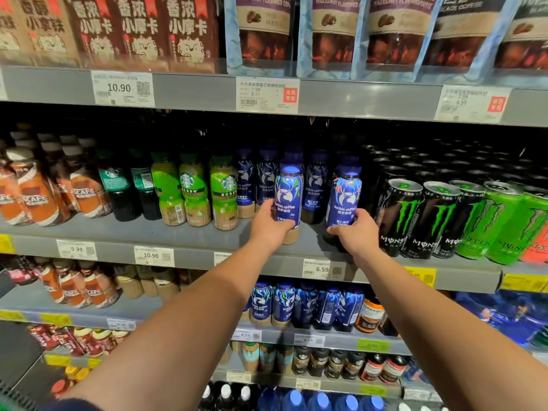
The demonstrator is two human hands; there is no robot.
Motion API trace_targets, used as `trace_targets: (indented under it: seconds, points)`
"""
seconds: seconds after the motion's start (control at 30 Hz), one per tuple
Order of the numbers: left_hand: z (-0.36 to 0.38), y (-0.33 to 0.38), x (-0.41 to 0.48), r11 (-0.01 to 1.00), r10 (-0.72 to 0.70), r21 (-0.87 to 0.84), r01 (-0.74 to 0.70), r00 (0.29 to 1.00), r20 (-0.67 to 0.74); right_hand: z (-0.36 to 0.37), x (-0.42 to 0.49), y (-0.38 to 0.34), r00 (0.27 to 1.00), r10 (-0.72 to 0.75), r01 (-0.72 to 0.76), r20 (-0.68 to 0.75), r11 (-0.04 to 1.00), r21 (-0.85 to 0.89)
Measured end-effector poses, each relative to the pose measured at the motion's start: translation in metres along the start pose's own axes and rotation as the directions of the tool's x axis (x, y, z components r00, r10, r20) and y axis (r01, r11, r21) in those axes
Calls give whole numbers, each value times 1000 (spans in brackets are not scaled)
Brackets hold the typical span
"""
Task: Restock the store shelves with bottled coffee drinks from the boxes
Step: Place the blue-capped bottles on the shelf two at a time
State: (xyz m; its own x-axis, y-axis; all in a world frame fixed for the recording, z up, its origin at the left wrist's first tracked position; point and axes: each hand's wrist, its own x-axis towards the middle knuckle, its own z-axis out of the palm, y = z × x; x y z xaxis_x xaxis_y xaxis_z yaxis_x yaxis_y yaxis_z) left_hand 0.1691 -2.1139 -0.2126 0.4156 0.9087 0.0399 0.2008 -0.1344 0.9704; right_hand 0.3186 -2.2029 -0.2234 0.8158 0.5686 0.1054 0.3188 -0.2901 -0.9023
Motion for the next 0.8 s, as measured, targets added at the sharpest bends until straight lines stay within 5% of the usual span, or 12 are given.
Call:
trace_targets:
  seconds: [0.8]
  points:
    - [-6,1,-9,995,-4,100,5,1000,-8,-12,-14,-7,997,50,-55,-58,996,-75]
